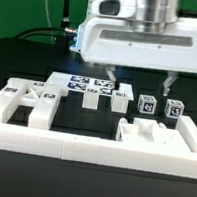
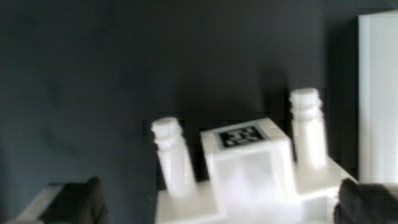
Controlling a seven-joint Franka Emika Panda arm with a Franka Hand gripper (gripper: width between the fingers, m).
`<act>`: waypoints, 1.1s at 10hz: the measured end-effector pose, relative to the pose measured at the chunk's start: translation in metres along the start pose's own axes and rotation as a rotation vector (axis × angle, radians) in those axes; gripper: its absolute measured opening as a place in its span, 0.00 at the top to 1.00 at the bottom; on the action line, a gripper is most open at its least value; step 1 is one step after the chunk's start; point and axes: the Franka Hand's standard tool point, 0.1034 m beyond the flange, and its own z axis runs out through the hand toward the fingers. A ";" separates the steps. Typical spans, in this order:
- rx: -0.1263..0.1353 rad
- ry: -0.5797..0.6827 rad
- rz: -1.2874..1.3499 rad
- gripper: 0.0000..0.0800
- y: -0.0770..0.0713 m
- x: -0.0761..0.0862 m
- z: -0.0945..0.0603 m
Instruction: Assemble chair
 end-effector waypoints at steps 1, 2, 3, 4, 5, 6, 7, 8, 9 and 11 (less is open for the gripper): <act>-0.007 -0.008 0.002 0.19 0.007 -0.013 0.007; -0.011 -0.001 -0.020 0.19 0.006 -0.024 0.015; -0.016 -0.002 -0.048 0.19 0.008 -0.036 0.023; -0.014 -0.048 -0.045 0.19 0.007 -0.037 0.021; -0.012 -0.038 -0.046 0.19 0.007 -0.033 0.020; -0.013 -0.080 -0.045 0.19 0.007 -0.039 0.022; -0.010 -0.261 -0.039 0.19 0.006 -0.045 0.020; -0.018 -0.318 -0.067 0.19 0.006 -0.042 0.020; -0.035 -0.446 -0.125 0.19 0.007 -0.050 0.019; -0.020 -0.614 -0.160 0.19 0.005 -0.049 0.022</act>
Offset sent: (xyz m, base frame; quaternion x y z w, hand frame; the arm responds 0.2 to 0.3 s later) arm 0.0000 0.0000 0.0000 0.0000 -0.0650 0.0000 0.9979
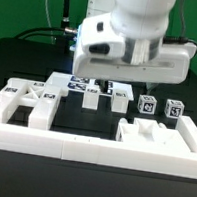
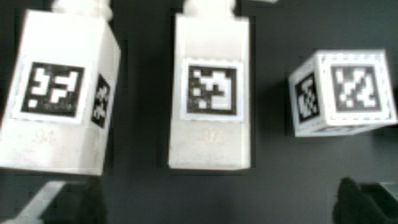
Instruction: Assemble chair
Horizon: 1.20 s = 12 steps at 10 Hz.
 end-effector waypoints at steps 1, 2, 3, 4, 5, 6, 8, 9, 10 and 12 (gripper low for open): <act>0.005 -0.063 -0.002 0.19 -0.001 -0.002 0.002; 0.009 -0.110 -0.003 0.19 -0.001 -0.001 0.005; -0.010 -0.201 -0.009 0.19 0.002 -0.007 0.015; -0.020 -0.281 -0.011 0.19 0.004 -0.010 0.021; -0.021 -0.374 -0.011 0.19 0.005 -0.014 0.024; -0.016 -0.439 -0.012 0.19 0.004 -0.014 0.025; -0.020 -0.437 -0.009 0.19 0.004 -0.012 0.023; -0.053 -0.442 0.019 0.19 0.006 -0.013 0.024; -0.073 -0.447 0.052 0.19 0.007 -0.014 0.027; -0.081 -0.452 0.052 0.19 0.008 -0.014 0.030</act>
Offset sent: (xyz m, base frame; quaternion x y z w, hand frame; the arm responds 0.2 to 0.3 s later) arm -0.0108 -0.0198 -0.0121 -0.0736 -0.1899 0.0252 0.9787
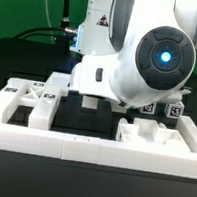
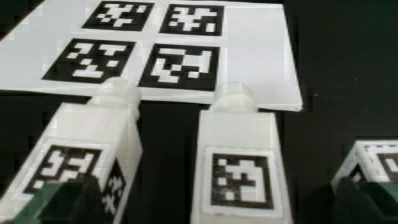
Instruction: Assemble chair
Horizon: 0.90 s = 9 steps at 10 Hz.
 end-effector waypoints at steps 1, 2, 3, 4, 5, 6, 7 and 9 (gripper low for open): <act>-0.001 0.000 -0.001 0.19 -0.001 0.000 0.000; -0.002 -0.001 -0.004 0.36 -0.003 0.000 0.000; -0.003 -0.001 -0.006 0.53 -0.004 0.000 0.001; -0.003 -0.002 -0.007 0.53 -0.004 0.001 0.001; -0.003 -0.004 -0.010 0.71 -0.004 -0.001 0.000; -0.001 -0.002 -0.023 0.92 -0.004 -0.001 -0.002; 0.001 0.004 -0.030 0.92 -0.003 -0.001 -0.005; 0.005 0.020 -0.047 0.99 -0.003 -0.009 -0.026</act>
Offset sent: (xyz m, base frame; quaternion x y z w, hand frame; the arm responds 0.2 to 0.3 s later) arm 0.0034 0.0046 -0.0023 -0.0011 0.0049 0.0071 1.0000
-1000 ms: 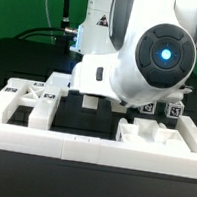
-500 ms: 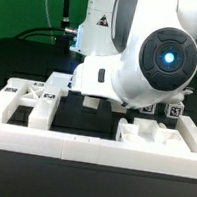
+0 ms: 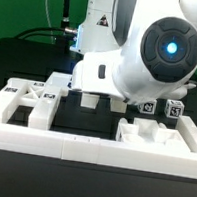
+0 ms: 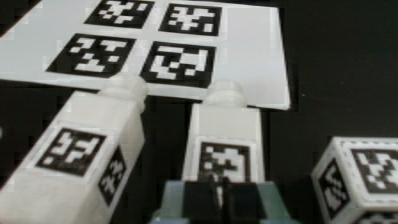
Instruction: Assemble chair
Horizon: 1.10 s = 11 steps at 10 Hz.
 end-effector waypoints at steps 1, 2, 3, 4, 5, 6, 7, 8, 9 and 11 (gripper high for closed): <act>0.007 -0.010 -0.004 0.99 -0.003 -0.010 -0.014; 0.028 -0.018 -0.011 0.99 -0.007 -0.027 -0.035; 0.034 -0.007 -0.016 1.00 -0.006 -0.036 -0.051; 0.033 0.008 -0.016 1.00 -0.006 -0.029 -0.047; 0.033 0.005 -0.016 1.00 -0.007 -0.028 -0.046; 0.033 0.006 -0.016 0.82 -0.007 -0.028 -0.046; 0.033 0.011 -0.015 0.82 -0.006 -0.025 -0.045; 0.034 0.023 -0.012 0.59 -0.004 -0.016 -0.038; 0.034 0.012 -0.011 0.42 -0.003 -0.011 -0.031; 0.035 0.009 -0.010 0.24 -0.002 0.002 -0.020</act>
Offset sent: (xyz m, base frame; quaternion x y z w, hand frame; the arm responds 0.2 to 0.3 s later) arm 0.0000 0.0000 0.0000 0.0000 0.0000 0.0000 1.0000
